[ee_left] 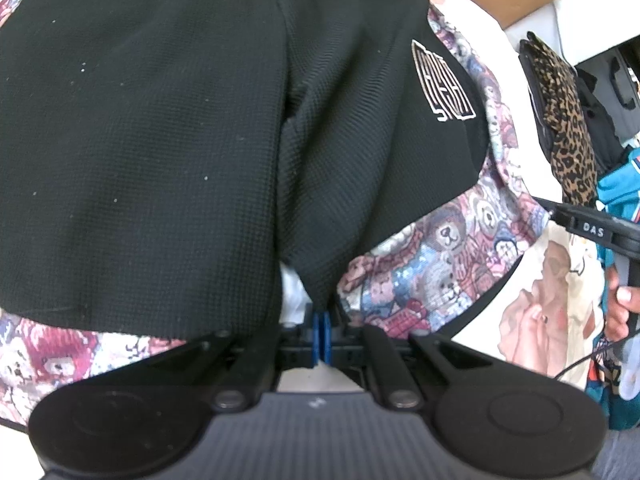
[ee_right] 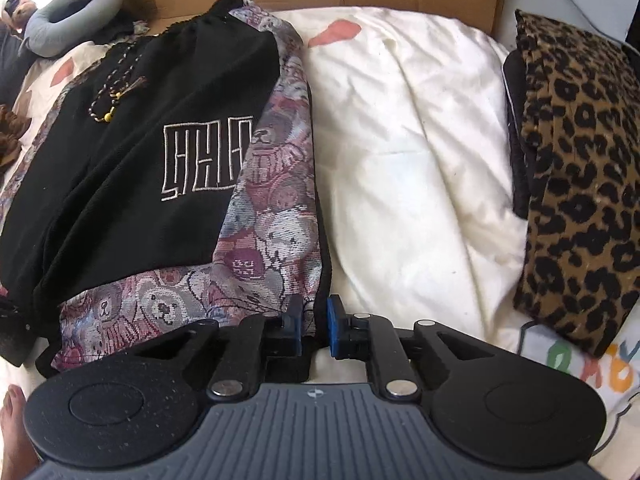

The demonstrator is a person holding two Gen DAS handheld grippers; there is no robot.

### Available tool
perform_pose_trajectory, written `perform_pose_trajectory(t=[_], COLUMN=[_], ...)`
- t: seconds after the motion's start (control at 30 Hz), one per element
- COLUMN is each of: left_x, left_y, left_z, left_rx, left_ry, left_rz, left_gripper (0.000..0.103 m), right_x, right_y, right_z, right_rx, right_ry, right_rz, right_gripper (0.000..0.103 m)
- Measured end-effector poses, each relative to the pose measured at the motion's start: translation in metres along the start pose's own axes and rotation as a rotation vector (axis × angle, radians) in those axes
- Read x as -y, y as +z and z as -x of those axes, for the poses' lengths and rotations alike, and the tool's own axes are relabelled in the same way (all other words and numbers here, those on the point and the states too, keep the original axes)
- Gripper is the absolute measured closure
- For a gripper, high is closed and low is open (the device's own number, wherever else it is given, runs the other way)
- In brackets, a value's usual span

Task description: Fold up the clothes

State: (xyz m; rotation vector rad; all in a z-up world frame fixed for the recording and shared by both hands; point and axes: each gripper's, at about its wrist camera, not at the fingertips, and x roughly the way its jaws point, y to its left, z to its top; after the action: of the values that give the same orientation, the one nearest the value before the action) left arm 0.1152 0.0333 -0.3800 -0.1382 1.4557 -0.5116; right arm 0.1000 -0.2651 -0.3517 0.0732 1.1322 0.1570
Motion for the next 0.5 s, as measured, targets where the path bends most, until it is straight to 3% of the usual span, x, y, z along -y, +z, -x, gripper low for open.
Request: perform_pose_trajectory(t=[0.27, 0.5], left_x=[0.0, -0.002], left_y=[-0.003, -0.001], left_z=[0.001, -0.002], left_rx=[0.003, -0.001], left_ry=[-0.007, -0.03], left_rz=[0.01, 0.03], left_gripper=[0.1, 0.1], right_x=[0.006, 0.029], right_y=[0.007, 0.015], right_z=[0.027, 0.04], right_rx=[0.044, 0.073], right_ry=[-0.063, -0.129], right_rz=[0.073, 0.064], right_gripper=[0.096, 0.096])
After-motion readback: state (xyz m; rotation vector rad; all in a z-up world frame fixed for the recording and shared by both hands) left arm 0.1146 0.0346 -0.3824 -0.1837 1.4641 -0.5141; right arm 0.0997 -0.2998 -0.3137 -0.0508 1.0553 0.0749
